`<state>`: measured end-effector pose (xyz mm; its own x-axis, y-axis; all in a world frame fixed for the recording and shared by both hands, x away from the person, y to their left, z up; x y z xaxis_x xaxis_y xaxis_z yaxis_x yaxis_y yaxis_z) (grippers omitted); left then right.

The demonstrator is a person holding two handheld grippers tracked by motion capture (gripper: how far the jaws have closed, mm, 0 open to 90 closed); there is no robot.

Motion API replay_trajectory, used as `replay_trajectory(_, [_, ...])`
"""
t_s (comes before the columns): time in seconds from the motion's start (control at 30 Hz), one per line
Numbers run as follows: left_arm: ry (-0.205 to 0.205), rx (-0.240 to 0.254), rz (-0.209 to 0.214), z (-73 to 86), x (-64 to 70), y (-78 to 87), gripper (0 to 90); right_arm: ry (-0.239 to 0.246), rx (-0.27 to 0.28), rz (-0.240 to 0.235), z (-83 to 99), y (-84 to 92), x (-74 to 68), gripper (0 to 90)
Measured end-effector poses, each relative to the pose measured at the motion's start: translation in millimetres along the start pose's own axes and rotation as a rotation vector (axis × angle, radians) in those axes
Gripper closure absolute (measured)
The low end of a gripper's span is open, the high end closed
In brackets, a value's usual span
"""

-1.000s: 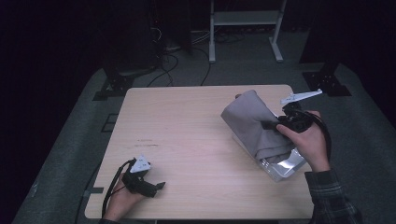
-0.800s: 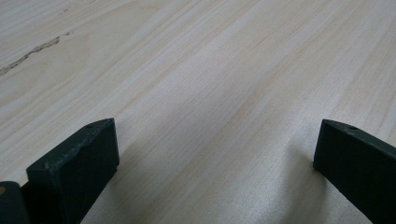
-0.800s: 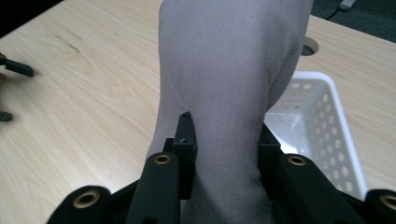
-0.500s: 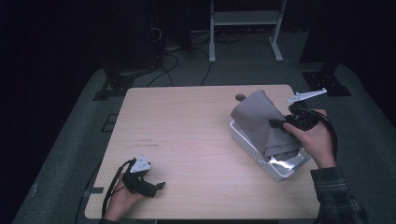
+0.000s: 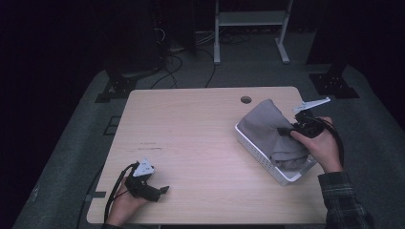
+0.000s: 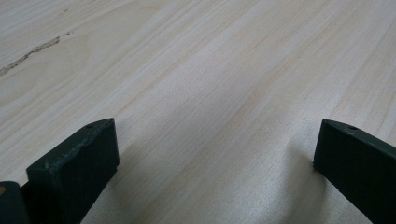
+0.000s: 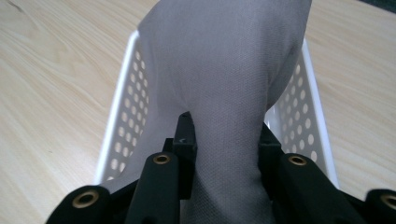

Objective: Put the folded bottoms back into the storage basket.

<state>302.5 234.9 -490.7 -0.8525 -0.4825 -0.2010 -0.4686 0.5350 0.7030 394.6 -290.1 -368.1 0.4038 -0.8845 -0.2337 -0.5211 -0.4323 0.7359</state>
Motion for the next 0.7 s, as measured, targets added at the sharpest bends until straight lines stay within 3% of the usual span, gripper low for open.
replay_trajectory(0.57, [0.002,0.001,0.001,0.0,0.2,-0.1,0.0,-0.015,-0.114,-0.01,17.2,-40.3,14.4,67.2])
replay_trajectory(0.7, [0.002,0.0,0.001,0.0,0.2,-0.1,0.0,-0.015,-0.133,0.019,21.9,-52.5,17.2,62.4])
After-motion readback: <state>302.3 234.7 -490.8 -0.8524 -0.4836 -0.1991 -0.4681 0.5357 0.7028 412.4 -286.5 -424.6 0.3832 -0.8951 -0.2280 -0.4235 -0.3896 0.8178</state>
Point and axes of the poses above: each handheld gripper's, and its own axes: y roughly backward along the jaws, z roughly out of its underside, x roughly to its right, the point moved 1 cm from there along -y, roughly forward along the jaws, and after that the axes turned 15 degrees about -y, right-handed, at the moved point
